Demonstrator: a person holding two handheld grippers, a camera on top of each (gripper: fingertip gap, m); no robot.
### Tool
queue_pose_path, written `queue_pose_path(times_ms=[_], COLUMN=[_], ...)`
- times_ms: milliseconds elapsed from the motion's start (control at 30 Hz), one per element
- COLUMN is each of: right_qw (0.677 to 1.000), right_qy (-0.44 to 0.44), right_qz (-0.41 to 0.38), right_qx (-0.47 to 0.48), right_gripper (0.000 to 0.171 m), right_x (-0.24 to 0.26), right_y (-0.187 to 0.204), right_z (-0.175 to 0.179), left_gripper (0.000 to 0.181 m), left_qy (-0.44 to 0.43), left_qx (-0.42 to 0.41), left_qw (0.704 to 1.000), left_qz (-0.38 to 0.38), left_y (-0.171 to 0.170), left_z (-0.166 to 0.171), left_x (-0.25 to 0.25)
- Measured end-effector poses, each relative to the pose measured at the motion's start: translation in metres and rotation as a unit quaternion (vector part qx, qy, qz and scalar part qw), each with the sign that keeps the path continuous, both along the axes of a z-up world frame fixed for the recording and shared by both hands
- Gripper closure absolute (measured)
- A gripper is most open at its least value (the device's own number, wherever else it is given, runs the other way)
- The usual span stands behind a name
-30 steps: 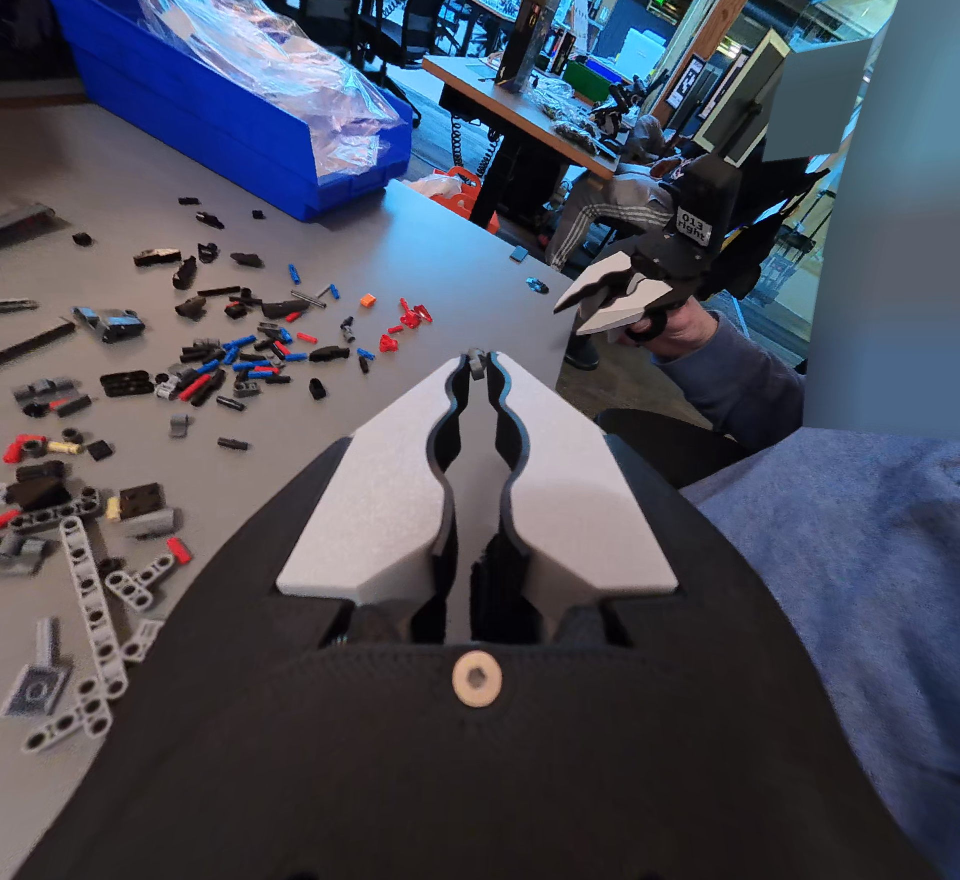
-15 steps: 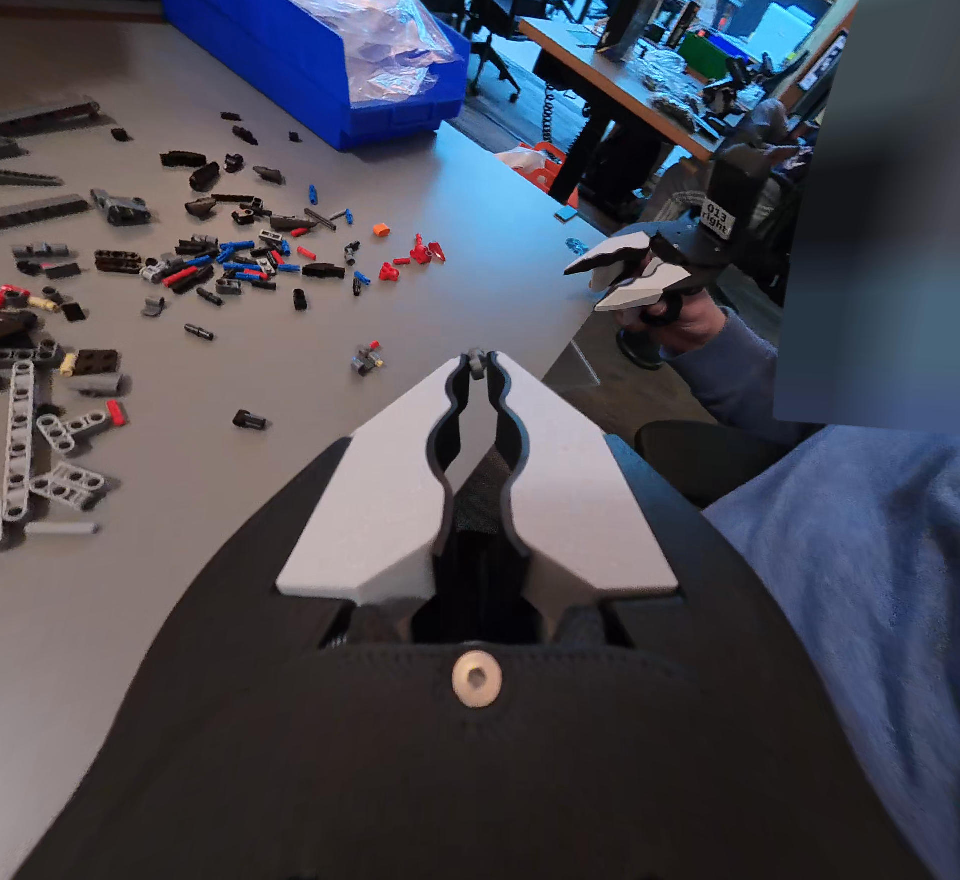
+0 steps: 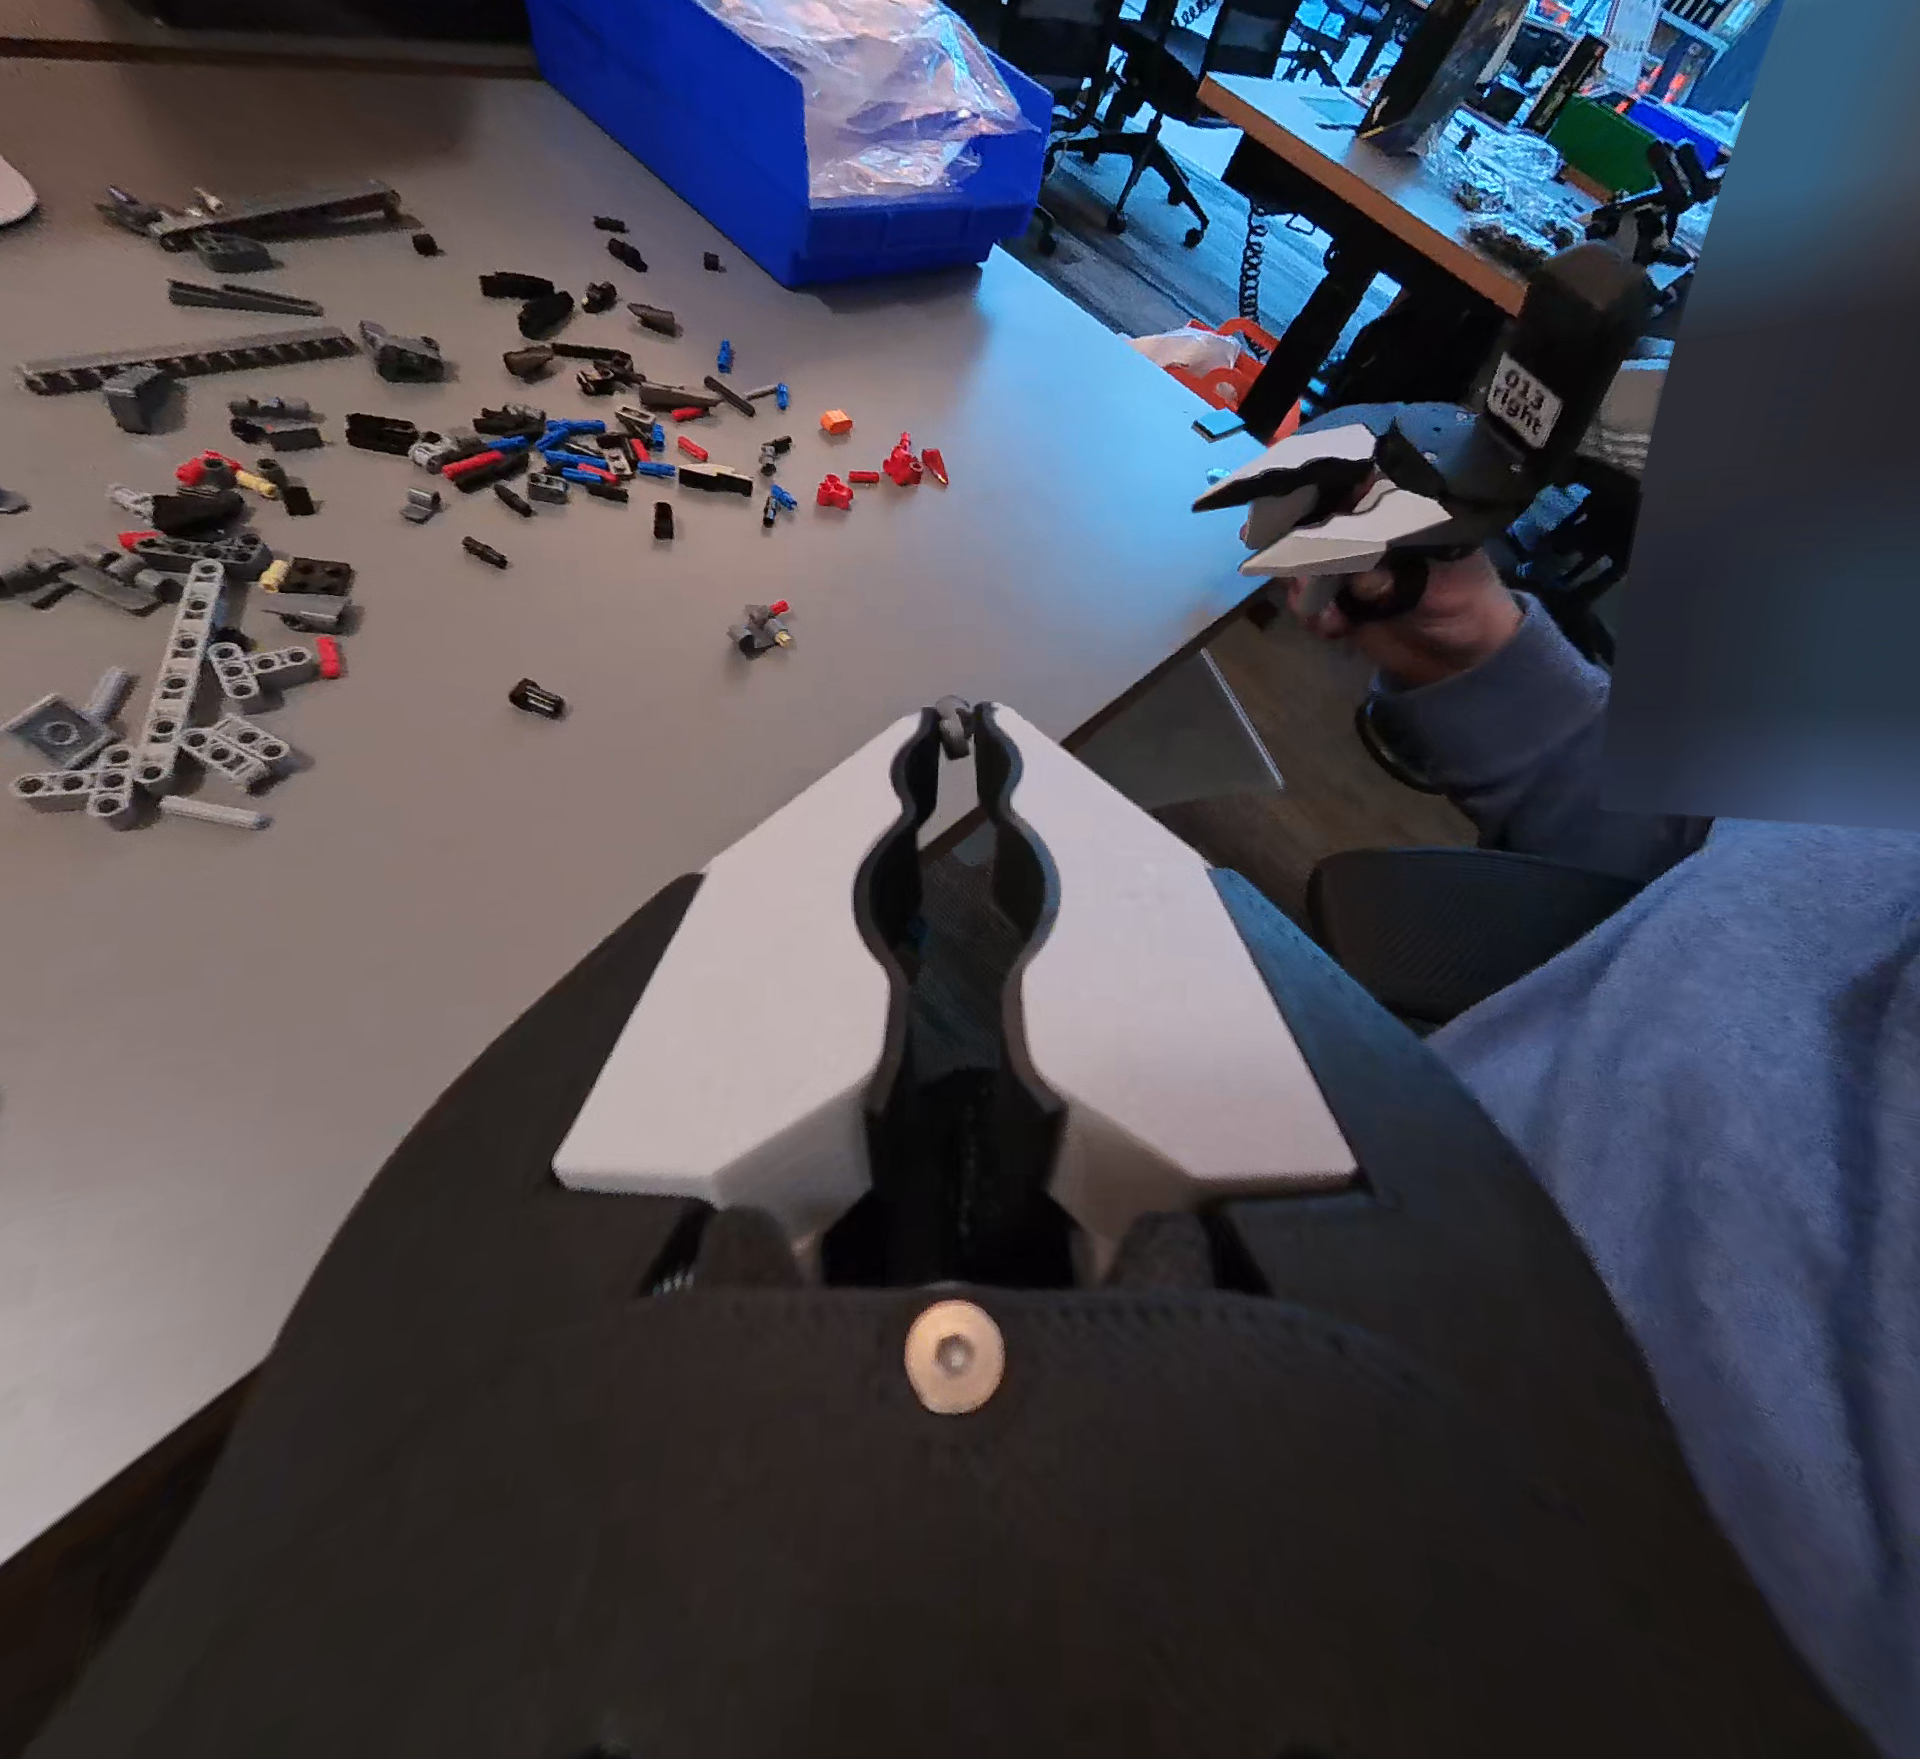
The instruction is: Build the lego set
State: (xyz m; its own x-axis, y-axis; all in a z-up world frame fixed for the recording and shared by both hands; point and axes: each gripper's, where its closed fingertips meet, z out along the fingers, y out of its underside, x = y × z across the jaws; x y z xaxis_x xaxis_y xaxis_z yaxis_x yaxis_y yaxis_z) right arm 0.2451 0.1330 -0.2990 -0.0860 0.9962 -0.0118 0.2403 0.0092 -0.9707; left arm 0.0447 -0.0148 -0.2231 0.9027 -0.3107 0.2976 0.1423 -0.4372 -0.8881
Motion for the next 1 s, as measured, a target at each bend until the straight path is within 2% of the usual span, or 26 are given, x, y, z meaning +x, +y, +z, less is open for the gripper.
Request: queue_pose_path(times_ms=[300, 533, 700, 867, 1000], right_qw=[0.994, 0.984, 0.974, 0.961, 0.951], right_qy=[-0.102, -0.17, -0.21, -0.258, -0.293], right_qz=[0.016, -0.005, 0.019, 0.047, 0.048], right_qx=[0.023, 0.059, 0.081, 0.086, 0.084], right_gripper=[0.153, 0.154, 0.159, 0.168, 0.17], right_x=[-0.094, -0.164, -0.213, -0.245, -0.25], right_y=[-0.005, 0.041, 0.07, 0.087, 0.081], right_z=[0.006, 0.007, 0.002, -0.015, -0.028], left_gripper=[0.177, 0.177, 0.177, 0.177, 0.177], left_qy=[0.01, 0.022, 0.019, 0.026, 0.029], left_qx=[0.034, 0.053, 0.069, 0.081, 0.083], left_qw=[0.999, 0.998, 0.995, 0.993, 0.992], left_qz=[-0.019, -0.041, -0.07, -0.082, -0.09], left_y=[0.027, 0.056, 0.078, 0.093, 0.101], left_z=[0.001, -0.014, -0.013, -0.003, 0.002], left_x=[-0.051, -0.096, -0.112, -0.129, -0.134])
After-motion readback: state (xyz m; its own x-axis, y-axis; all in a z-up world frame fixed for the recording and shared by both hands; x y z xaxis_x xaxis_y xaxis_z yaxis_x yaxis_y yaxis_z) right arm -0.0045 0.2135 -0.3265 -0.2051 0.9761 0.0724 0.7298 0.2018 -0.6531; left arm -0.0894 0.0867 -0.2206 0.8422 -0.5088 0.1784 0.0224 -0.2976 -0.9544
